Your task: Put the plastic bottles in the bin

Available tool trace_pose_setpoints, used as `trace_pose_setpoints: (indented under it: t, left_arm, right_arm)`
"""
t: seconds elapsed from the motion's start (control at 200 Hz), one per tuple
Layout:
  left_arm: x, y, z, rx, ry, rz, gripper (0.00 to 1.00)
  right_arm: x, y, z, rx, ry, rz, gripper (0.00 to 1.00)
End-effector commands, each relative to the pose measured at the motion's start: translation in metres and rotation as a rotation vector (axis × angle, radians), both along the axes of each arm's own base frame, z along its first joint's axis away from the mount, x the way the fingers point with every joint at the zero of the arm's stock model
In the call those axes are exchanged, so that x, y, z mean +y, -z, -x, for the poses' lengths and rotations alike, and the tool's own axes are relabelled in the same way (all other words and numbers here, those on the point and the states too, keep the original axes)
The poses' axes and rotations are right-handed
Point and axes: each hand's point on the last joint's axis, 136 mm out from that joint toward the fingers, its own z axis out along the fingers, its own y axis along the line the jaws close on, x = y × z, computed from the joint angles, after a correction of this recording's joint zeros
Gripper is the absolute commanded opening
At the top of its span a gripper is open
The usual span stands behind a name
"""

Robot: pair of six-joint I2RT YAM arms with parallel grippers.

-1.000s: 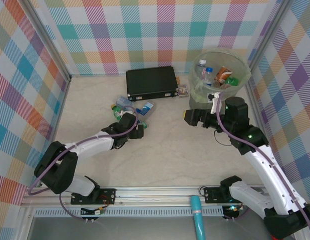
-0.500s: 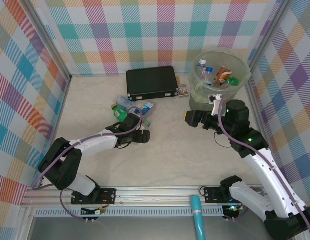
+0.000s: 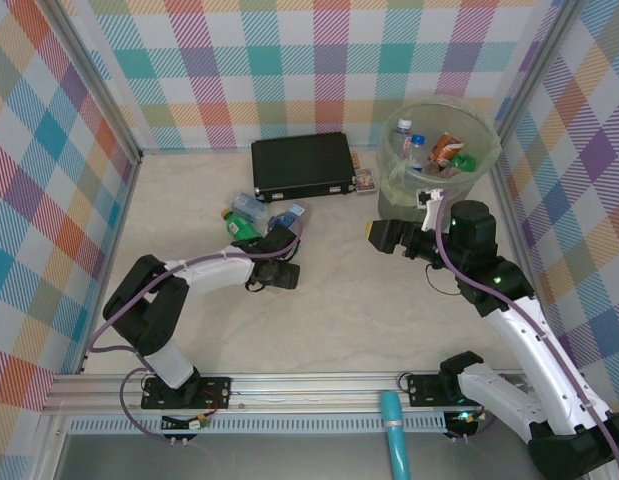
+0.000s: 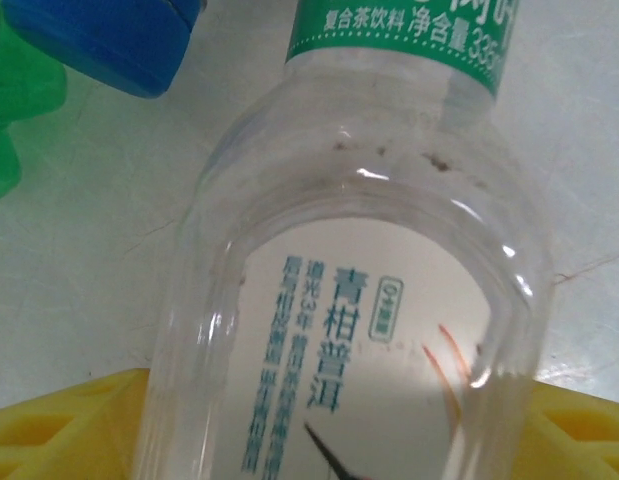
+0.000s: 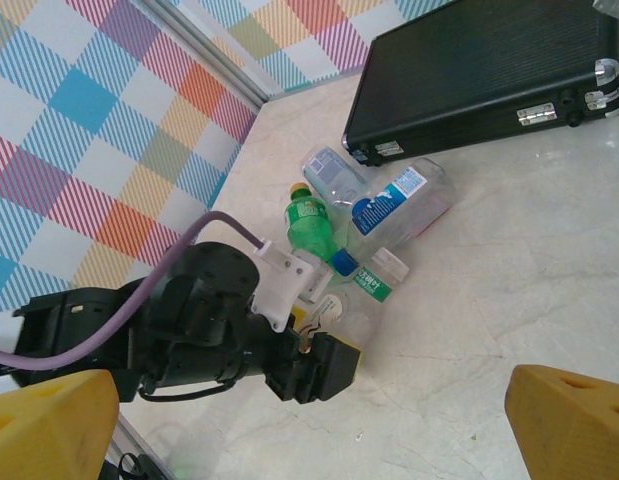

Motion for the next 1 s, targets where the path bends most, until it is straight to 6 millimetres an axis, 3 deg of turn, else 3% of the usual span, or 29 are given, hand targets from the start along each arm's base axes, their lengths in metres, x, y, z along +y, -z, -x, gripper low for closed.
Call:
trace_pose_setpoints:
  t: [0.0, 0.205, 0.385, 0.57, 0.77, 0.995]
  left_arm:
    - [0.003, -0.002, 0.003, 0.010, 0.023, -0.059, 0.74]
    - [-0.004, -0.003, 0.007, 0.003, 0.043, -0.047, 0.55]
    - [-0.014, -0.020, 0.012, -0.057, 0.063, -0.004, 0.51]
    - [-0.029, -0.054, 0.020, -0.154, 0.095, 0.104, 0.50]
    - [-0.047, -0.097, 0.034, -0.264, 0.168, 0.218, 0.49]
    - [-0.065, -0.148, 0.052, -0.381, 0.254, 0.376, 0.48]
  right_arm:
    - [0.003, -0.001, 0.002, -0.007, -0.011, -0.016, 0.99]
    - [0.004, 0.001, 0.001, 0.004, -0.010, -0.025, 0.99]
    - [-0.001, 0.005, -0.001, 0.037, 0.029, -0.026, 0.99]
    - [-0.002, 0.003, -0.006, 0.041, 0.064, -0.049, 0.99]
    - [0.010, -0.002, -0.005, 0.031, 0.000, -0.105, 1.00]
    - [0.027, -0.011, -0.001, 0.047, -0.096, -0.194, 0.84]
